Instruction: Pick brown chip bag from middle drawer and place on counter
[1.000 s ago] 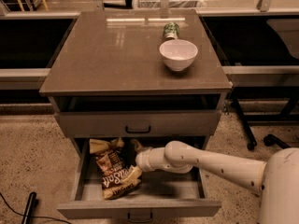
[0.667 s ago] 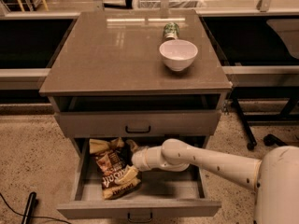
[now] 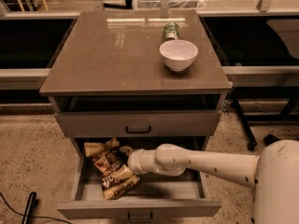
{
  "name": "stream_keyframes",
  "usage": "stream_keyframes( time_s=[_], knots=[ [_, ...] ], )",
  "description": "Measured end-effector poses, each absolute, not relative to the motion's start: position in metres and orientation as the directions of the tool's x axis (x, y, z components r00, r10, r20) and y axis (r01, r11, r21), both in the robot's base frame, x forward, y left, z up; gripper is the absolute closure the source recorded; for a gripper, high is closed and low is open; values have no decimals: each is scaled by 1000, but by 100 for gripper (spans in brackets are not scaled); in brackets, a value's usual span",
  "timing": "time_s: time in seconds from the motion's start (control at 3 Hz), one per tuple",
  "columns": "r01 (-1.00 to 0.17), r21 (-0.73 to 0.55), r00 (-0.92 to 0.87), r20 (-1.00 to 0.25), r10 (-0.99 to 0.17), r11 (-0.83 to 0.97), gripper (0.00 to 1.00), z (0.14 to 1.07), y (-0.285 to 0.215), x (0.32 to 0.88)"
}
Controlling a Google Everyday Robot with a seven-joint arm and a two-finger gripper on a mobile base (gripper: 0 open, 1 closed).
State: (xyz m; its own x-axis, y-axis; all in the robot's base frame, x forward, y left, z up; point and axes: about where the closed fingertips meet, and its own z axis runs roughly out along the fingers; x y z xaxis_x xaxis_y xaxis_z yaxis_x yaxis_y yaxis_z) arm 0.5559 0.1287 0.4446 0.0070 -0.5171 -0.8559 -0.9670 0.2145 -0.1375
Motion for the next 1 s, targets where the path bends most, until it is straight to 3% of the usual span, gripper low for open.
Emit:
stream_keyframes(
  time_s=[0.67, 1.0],
  knots=[
    [-937, -268, 80, -791, -606, 226, 87, 444, 128, 558],
    [-928, -294, 99, -786, -611, 227, 100, 447, 129, 558]
  ],
)
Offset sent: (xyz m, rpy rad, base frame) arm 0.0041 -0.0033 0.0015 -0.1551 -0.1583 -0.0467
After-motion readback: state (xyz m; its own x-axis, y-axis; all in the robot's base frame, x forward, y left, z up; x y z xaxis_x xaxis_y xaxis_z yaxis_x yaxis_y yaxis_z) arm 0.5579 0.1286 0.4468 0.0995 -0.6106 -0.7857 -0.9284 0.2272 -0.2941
